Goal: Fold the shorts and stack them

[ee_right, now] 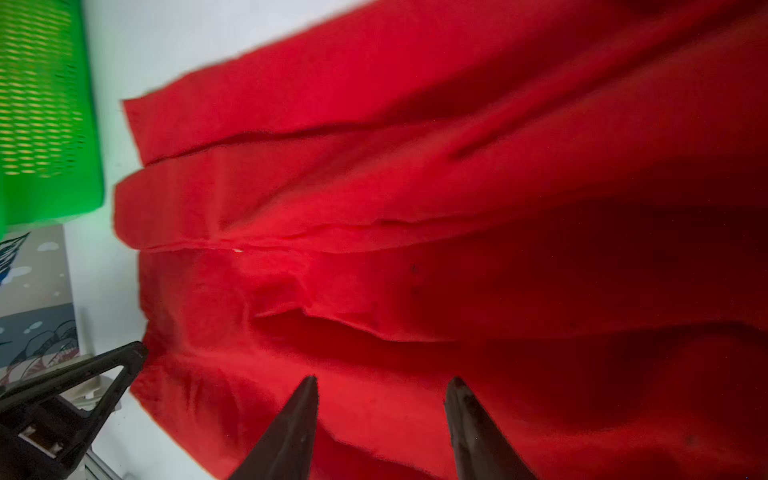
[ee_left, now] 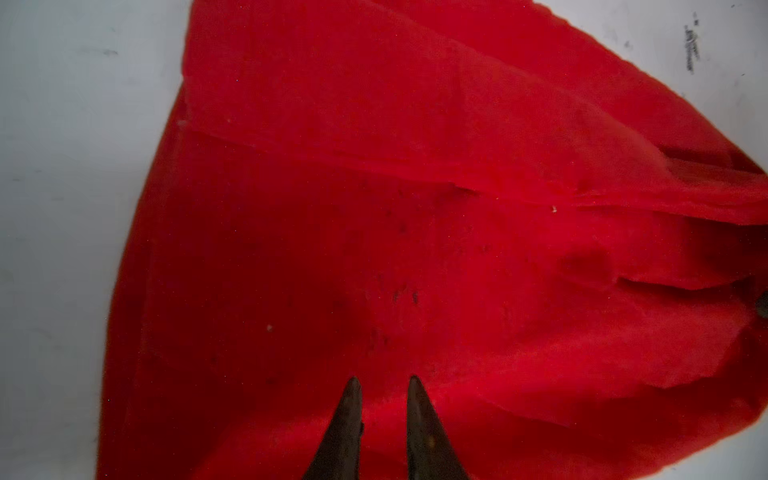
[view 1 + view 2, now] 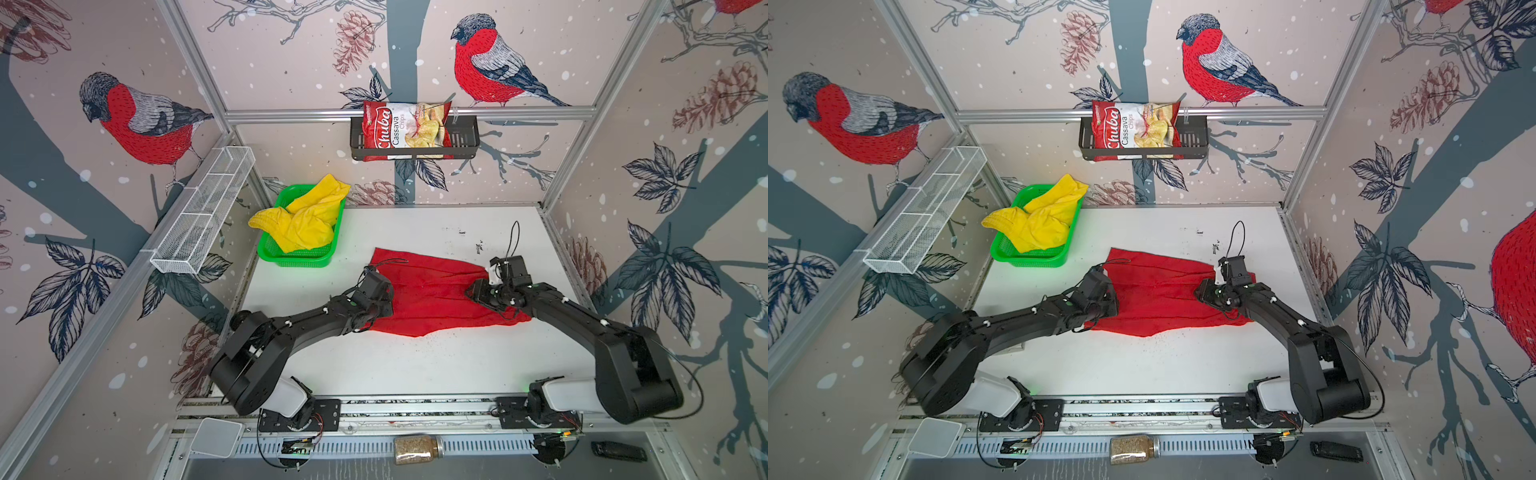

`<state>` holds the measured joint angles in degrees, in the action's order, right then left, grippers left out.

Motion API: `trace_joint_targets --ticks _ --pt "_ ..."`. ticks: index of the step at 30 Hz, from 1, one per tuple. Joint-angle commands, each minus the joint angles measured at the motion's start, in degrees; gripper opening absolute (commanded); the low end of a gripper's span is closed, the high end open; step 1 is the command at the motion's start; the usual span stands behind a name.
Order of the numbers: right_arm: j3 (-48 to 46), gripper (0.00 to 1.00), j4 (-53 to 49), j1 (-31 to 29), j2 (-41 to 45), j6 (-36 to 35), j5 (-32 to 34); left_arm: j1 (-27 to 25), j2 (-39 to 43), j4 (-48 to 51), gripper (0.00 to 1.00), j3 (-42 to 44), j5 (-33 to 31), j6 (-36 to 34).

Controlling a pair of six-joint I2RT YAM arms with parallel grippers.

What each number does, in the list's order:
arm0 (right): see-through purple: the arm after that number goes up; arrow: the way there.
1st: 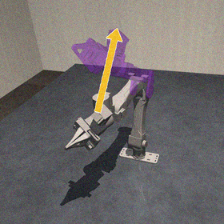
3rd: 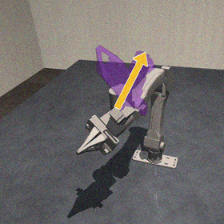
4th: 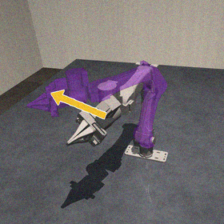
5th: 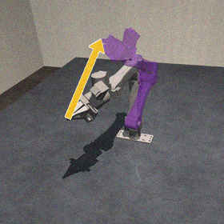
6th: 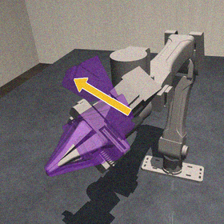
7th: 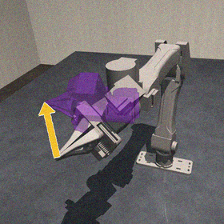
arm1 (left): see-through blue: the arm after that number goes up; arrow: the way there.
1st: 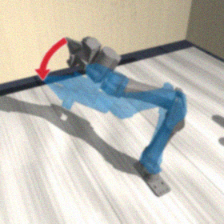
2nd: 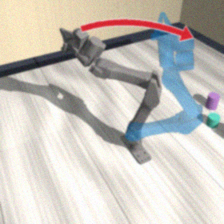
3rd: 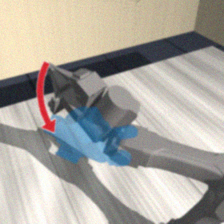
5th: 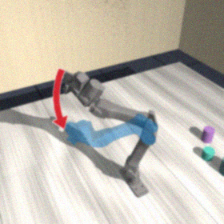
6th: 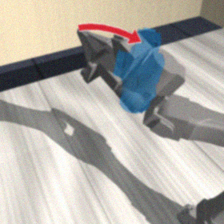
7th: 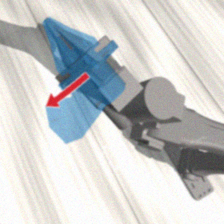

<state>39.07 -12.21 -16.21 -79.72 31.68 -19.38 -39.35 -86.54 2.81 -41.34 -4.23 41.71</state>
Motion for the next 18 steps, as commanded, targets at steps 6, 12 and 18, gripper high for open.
trace_joint_targets --ticks 6,12,18 --pt "-4.9 0.52 5.41 8.07 -4.05 0.59 -1.39 0.75 -4.02 -1.49 0.14 5.0 -2.05 1.58" --pt "-7.63 0.52 3.25 16.67 -3.55 -3.86 -1.57 1.16 -0.3 -1.01 0.15 10.6 -3.77 3.31" --pt "-2.64 0.53 -1.19 13.0 2.61 -5.56 -0.89 0.45 4.66 0.05 0.3 7.6 -2.84 0.17"
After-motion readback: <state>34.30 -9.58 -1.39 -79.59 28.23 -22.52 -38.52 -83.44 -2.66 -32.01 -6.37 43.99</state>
